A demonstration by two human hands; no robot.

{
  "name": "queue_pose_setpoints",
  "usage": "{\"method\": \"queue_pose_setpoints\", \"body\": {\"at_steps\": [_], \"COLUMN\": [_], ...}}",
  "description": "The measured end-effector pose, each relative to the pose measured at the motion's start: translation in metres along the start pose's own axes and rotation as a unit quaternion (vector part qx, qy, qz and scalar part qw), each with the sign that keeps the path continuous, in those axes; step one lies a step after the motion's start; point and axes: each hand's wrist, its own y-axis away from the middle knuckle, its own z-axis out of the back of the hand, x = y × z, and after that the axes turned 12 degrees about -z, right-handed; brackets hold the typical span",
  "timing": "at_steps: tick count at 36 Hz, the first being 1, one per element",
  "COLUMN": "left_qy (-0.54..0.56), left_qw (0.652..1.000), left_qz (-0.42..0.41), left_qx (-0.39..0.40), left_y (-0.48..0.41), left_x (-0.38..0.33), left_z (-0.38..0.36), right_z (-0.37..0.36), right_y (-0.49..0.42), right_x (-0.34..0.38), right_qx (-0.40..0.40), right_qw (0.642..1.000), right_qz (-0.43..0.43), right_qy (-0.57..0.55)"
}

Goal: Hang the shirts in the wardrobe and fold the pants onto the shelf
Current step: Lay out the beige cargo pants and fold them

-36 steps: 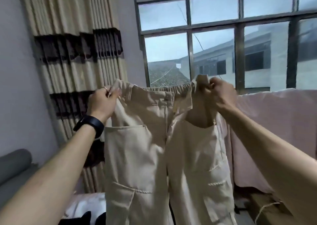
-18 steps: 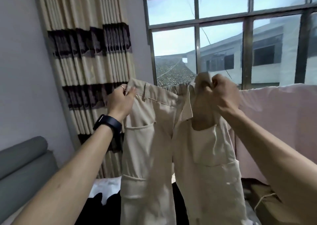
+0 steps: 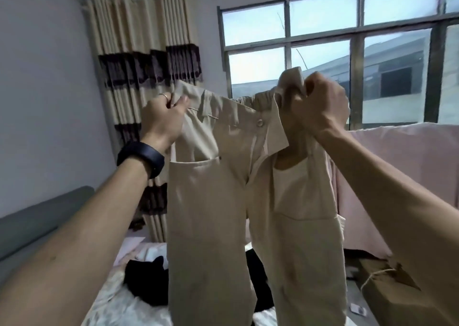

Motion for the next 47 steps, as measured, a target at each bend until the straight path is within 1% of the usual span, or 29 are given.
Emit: {"method": "queue_pose_setpoints", "body": {"at_steps": [2,4,6,8,10,13,17,22,25,27,33,37,39,42,44,47], "left_qy": [0.000,-0.031,-0.047,-0.052,-0.091,-0.135,-0.161,-0.165,-0.206,-0.210,-0.163,-0.096,-0.098,-0.157,-0.193,-0.190], "left_qw": [1.000,0.999,0.998,0.997,0.995,0.990,0.985,0.978,0.967,0.962,0.956,0.955,0.946,0.907,0.884,0.870], "left_qz": [-0.012,-0.028,-0.043,-0.049,-0.050,-0.043,-0.015,0.036,0.037,0.051,0.115,0.159,0.179,0.218,0.226,0.222], "left_qx": [0.005,0.009,-0.007,-0.012,-0.005,0.017,0.058,0.124,0.144,0.169,0.213,0.231,0.253,0.324,0.361,0.397], "left_y": [0.003,0.003,0.002,0.000,-0.003,-0.004,0.011,0.039,0.056,0.067,0.103,0.131,0.148,0.186,0.215,0.260], "left_x": [-0.016,-0.029,-0.038,-0.043,-0.044,-0.035,-0.004,0.069,0.117,0.154,0.259,0.326,0.362,0.422,0.459,0.504], "left_z": [0.020,0.037,0.052,0.061,0.068,0.067,0.048,0.009,-0.022,-0.047,-0.127,-0.182,-0.205,-0.236,-0.258,-0.287], "right_z": [0.021,0.039,0.055,0.064,0.066,0.058,0.032,-0.025,-0.065,-0.099,-0.198,-0.265,-0.298,-0.339,-0.359,-0.380], "right_y": [0.001,0.002,0.000,-0.003,-0.004,-0.001,0.011,0.040,0.056,0.069,0.103,0.127,0.144,0.182,0.209,0.246], "right_x": [0.006,0.012,0.016,0.018,0.019,0.015,-0.009,-0.065,-0.104,-0.132,-0.214,-0.266,-0.295,-0.339,-0.368,-0.407], "right_qx": [-0.012,-0.021,-0.028,-0.031,-0.031,-0.013,0.045,0.093,0.114,0.133,0.185,0.218,0.241,0.286,0.312,0.337], "right_qw": [1.000,1.000,0.999,0.999,0.999,0.998,0.995,0.985,0.978,0.971,0.950,0.937,0.923,0.891,0.870,0.849], "right_qz": [-0.006,-0.011,-0.015,-0.013,-0.013,-0.012,-0.021,-0.039,-0.032,-0.032,-0.074,-0.117,-0.144,-0.190,-0.221,-0.264], "right_qy": [-0.001,-0.001,0.003,0.006,0.016,0.055,0.081,0.137,0.172,0.198,0.242,0.248,0.262,0.298,0.310,0.310]}}
